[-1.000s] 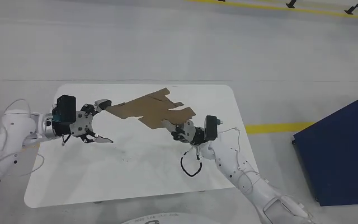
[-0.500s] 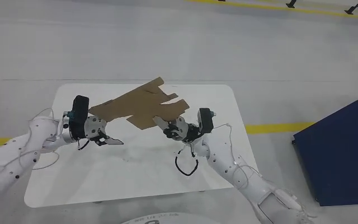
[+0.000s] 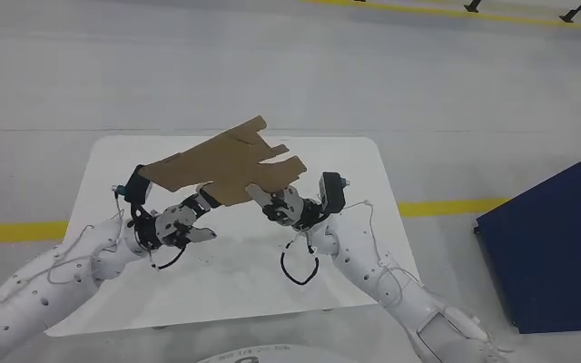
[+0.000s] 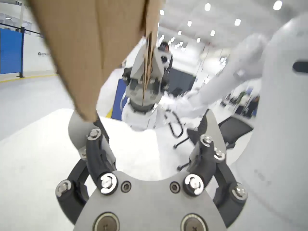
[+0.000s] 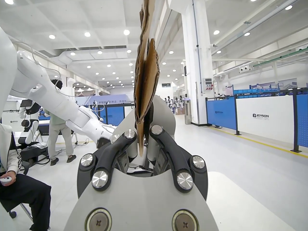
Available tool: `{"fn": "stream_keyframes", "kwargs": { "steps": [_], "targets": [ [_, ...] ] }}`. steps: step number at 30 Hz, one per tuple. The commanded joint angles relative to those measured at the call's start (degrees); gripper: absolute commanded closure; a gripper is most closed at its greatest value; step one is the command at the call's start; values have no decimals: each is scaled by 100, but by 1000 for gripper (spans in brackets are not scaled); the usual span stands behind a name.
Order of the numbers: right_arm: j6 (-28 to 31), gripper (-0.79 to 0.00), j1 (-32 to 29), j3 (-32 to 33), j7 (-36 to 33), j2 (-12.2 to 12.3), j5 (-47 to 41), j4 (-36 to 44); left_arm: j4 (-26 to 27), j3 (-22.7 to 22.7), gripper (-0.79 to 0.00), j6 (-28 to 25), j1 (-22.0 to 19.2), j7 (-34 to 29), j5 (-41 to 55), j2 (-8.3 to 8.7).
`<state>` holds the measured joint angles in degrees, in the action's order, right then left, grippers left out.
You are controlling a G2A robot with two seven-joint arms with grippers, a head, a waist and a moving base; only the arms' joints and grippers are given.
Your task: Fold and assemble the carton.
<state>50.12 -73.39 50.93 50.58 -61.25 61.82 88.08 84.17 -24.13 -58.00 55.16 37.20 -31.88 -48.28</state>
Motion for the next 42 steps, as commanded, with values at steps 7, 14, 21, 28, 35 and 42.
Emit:
{"fn": "stream_keyframes", "kwargs": {
  "steps": [7, 14, 21, 28, 35, 42],
  "targets": [
    [1, 0, -1, 1, 4, 1, 4, -1, -23, -148, -693, 0, 7, 2, -742, 0],
    [1, 0, -1, 1, 4, 1, 4, -1, -23, -148, -554, 0, 7, 2, -742, 0],
    [124, 0, 23, -152, -259, -23, 11, -52, -23, -148, -785, 0, 7, 2, -742, 0],
    [124, 0, 23, -152, -259, -23, 11, -52, -23, -148, -785, 0, 7, 2, -742, 0],
    [142, 0, -44, -105, -393, -82, -584, 35, -60, -203, -594, 0, 206, -8, 149, -149],
    [228, 0, -65, -14, -541, -135, -760, 12, -75, -156, -529, 0, 153, -24, 468, -302]
  ]
}}
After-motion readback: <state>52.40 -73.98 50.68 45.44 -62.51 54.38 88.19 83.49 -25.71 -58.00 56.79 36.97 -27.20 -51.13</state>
